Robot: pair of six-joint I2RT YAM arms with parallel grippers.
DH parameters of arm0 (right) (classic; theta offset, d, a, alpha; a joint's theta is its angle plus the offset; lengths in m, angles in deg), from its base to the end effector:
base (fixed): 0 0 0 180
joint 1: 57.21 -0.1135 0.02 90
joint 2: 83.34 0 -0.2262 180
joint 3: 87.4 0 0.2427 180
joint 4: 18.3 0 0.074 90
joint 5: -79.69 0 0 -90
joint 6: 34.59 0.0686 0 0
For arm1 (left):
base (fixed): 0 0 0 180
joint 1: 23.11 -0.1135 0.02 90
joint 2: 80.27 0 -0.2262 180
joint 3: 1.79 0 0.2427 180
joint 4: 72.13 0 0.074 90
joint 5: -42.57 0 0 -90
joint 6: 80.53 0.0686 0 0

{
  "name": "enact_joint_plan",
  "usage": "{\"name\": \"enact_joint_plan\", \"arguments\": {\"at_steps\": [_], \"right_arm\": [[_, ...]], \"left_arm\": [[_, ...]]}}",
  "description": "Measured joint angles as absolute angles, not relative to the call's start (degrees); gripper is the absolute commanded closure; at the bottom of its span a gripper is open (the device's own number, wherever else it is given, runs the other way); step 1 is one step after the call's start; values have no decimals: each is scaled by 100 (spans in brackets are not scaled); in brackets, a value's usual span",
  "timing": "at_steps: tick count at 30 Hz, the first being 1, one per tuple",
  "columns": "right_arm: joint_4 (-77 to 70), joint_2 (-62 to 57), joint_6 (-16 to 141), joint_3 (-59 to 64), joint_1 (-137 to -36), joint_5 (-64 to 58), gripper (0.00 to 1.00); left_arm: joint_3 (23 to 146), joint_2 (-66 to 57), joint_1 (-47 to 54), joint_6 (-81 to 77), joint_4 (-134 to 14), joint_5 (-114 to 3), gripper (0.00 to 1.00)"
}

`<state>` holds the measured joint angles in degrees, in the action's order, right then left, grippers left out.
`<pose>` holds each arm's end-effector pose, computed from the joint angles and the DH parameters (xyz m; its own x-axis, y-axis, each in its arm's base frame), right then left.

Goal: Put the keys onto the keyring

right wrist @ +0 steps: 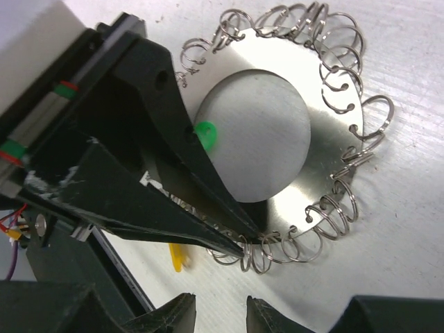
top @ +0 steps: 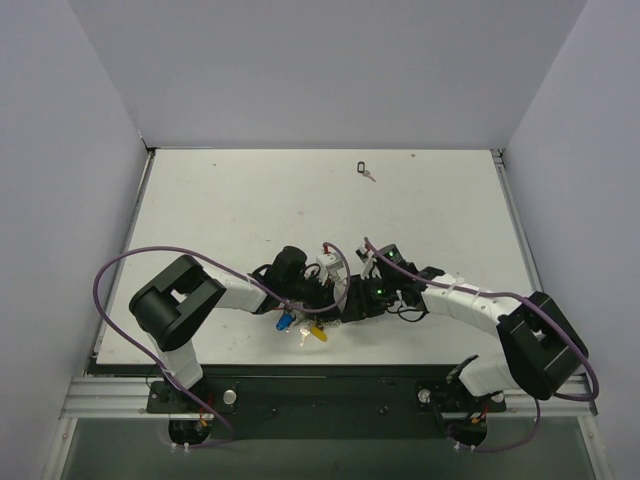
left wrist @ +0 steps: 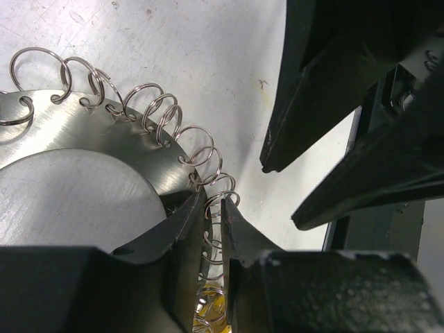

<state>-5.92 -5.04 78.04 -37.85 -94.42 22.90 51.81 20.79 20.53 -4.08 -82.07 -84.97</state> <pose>0.2050 0.2028 0.1318 -0.8046 -0.2068 -0.5566 -0.5687 0.5378 0.6224 0.2095 -0.2575 0.0785 -0.6386 0.3523 -0.6841 0.7687 0.3321 -0.5466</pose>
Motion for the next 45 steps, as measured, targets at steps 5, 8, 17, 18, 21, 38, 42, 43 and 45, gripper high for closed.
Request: {"name": "enact_joint_plan", "arguments": {"at_steps": [5, 8, 17, 18, 21, 38, 42, 43, 45], "right_arm": [[-592, -329, 7854, -3785, -9442, 2181, 67], [-594, -266, 7885, -3783, -9442, 2139, 69], [-817, -52, 8058, -3780, -9444, 2165, 74], [-845, -10, 8082, -3780, -9444, 2168, 74], [-900, 115, 8114, -3778, -9444, 2168, 74], [-1132, 480, 8265, -3673, -9444, 2181, 80], [-1145, 543, 8292, -3630, -9444, 2187, 95], [-1156, 558, 8320, -3627, -9444, 2196, 99], [-1178, 571, 8340, -3619, -9444, 2214, 100]], "left_arm": [[5174, 2079, 2035, -451, -8213, -8499, 73], [5161, 2079, 2031, -477, -8235, -8499, 73], [5153, 2079, 2028, -493, -8251, -8499, 74], [5153, 2079, 2028, -493, -8251, -8499, 74], [5153, 2079, 2028, -493, -8251, -8499, 74], [5153, 2079, 2022, -495, -8251, -8499, 74], [5153, 2079, 2011, -493, -8251, -8495, 74], [5153, 2079, 1998, -493, -8253, -8492, 74], [5153, 2079, 1980, -495, -8251, -8490, 74]]}}
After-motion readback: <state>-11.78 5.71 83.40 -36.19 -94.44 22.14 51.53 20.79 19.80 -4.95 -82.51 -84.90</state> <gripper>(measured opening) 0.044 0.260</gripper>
